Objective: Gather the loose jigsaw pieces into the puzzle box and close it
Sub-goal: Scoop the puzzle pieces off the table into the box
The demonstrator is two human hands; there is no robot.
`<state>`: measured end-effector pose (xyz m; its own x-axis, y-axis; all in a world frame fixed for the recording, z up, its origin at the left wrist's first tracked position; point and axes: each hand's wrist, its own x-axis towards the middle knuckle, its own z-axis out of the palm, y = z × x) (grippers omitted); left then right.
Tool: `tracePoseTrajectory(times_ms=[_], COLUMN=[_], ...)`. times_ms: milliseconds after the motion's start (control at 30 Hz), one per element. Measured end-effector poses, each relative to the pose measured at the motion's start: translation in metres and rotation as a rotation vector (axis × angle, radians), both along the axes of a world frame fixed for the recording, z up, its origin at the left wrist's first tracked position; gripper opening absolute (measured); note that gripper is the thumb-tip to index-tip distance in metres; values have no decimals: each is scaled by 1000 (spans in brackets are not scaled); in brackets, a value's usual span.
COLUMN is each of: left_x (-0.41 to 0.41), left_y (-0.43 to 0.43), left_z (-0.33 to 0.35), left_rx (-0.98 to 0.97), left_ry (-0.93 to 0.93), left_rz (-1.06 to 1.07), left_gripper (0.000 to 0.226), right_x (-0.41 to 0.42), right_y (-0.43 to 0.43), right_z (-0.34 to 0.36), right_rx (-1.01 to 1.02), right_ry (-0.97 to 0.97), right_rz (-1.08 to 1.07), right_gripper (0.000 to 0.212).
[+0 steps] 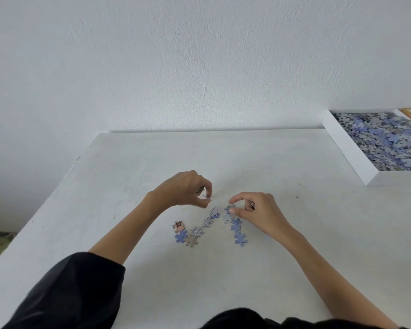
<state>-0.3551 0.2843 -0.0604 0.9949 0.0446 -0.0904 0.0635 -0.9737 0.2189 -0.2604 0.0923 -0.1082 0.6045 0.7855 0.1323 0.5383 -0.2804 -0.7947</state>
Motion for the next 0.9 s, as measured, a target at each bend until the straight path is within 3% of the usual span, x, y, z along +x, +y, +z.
tracePoseTrajectory(times_ms=[67, 133, 233, 367, 400, 467, 567, 667, 767, 833, 900], left_x=[-1, -2, -1, -3, -6, -11, -18, -28, -38, -42, -44], left_y=[2, 2, -2, -1, -1, -2, -10, -18, -23, -25, -27], left_z=[-4, -8, -8, -7, -10, -13, -11, -8, -10, -15, -21], left_rx=[-3, -211, -820, -1871, -2041, -2169, -2063, -1837, -1333, -938, -719], left_ry=[-99, -207, -252, -24, -4, -5, 28, 33, -51, -115, -149], left_rz=[1, 90, 383, 663, 679, 681, 673, 648, 527, 450, 369], left_gripper=[7, 11, 26, 32, 33, 34, 28, 29, 22, 12, 15], right_x=[0, -1, -1, -1, 0, 4, 7, 5, 3, 1, -2], right_y=[0, 1, 1, 2, 2, 2, 2, 1, -2, -4, -5], right_z=[-1, -2, -1, 1, 2, 5, 11, 12, 15, 15, 15], right_rx=[8, 15, 16, -36, -55, -119, -257, -289, -64, 66, 180], right_ry=[-10, -31, -91, -139, -126, -84, -112, -169, 271, 628, 909], right_rz=[-7, -17, -27, -1, 11, 53, 133, 152, 47, -21, -61], right_gripper=[14, 19, 19, 14, 13, 17, 22, 18, 11, 26, 37])
